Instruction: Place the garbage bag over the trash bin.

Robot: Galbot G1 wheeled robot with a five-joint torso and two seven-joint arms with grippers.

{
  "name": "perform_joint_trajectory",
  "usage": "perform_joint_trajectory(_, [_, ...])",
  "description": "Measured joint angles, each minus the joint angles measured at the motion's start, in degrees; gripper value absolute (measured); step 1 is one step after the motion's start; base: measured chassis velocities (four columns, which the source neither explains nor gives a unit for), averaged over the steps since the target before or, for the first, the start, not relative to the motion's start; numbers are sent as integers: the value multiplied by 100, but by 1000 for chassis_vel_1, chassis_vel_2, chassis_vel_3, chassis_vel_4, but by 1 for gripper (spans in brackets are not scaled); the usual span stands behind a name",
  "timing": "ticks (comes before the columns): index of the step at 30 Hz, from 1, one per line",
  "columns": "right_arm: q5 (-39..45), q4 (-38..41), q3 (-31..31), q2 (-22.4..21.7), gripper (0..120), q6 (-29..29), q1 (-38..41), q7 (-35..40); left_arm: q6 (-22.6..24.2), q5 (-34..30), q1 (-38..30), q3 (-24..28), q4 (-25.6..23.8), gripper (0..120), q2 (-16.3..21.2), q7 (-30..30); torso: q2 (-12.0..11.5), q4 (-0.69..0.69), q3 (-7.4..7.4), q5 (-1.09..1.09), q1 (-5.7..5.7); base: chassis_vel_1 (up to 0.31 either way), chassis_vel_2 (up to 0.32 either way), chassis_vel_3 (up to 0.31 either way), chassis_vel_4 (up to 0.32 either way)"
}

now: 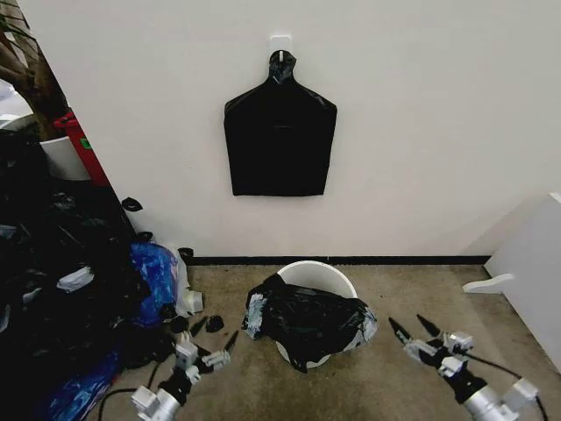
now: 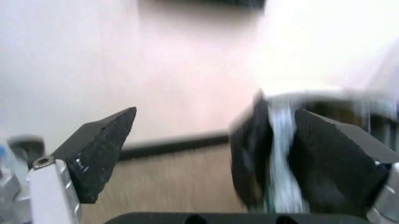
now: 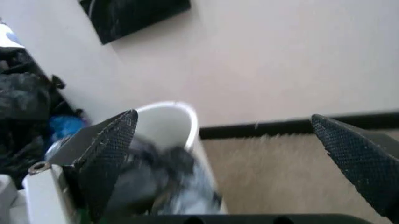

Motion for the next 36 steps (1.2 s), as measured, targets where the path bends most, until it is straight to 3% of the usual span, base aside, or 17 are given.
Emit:
perform_joint_trajectory(3, [-228,349,133,-160,100,-447,239,430,477,-83,42,-508,-582,100,-165,-168,0,-1,0,5,0,0,0,0,0])
perform_joint_trajectory(5, [-284,399,136,-182,100,-524,294,509,557,-84,50,-568,-663,100,-187,-214,0,-1,0,4,0,0,0,0,0])
perform_joint_trajectory(7, [-555,734,124,-289,100,-1097,589,1043,1093,-112,64,-760,-1095,100,-239,-447,0,3,0,4,0,0,0,0,0])
perform_joint_trajectory(9, [-747,965,163,-324,100,-1653,692,1294,1523,-147,-37,-722,-1381,100,-170,-577,0,2,1,4,0,0,0,0,0])
perform_joint_trajectory(11, [-786,1027,170,-338,100,-1838,737,1353,1640,-160,-71,-703,-1459,100,-153,-616,0,-2,0,4,0,0,0,0,0])
perform_joint_trajectory(12, [-839,1134,137,-406,100,-2331,949,1479,1953,-182,-113,-651,-1739,100,-128,-753,0,-4,1,-1,0,0,0,0,0])
perform_joint_trajectory(17, [-646,1234,-85,-740,100,-3324,1640,1590,2949,-257,-142,-511,-2478,100,-100,-1300,0,1,1,2,0,0,0,0,0])
perform_joint_trajectory(23, [168,1019,-545,-1401,100,-4073,2580,1933,3402,-287,-282,-392,-2641,100,-98,-1623,0,0,1,4,0,0,0,0,0])
perform_joint_trajectory(26, [334,835,-812,-1686,100,-4118,2926,1993,3455,-287,-306,-381,-2641,100,-103,-1661,0,0,1,3,0,0,0,0,0])
perform_joint_trajectory(31, [707,214,-1890,-2407,100,-4124,4027,2068,3467,-202,-288,-403,-2646,100,-167,-1673,-1,0,1,3,0,0,0,0,0])
perform_joint_trajectory(34, [782,139,-2109,-2478,100,-4122,4189,2084,3461,-179,-277,-416,-2648,100,-175,-1672,0,0,1,4,0,0,0,0,0])
perform_joint_trajectory(36, [969,27,-2730,-2627,100,-4112,4567,2103,3454,-160,-261,-442,-2658,100,-190,-1666,-1,0,1,4,0,0,0,0,0])
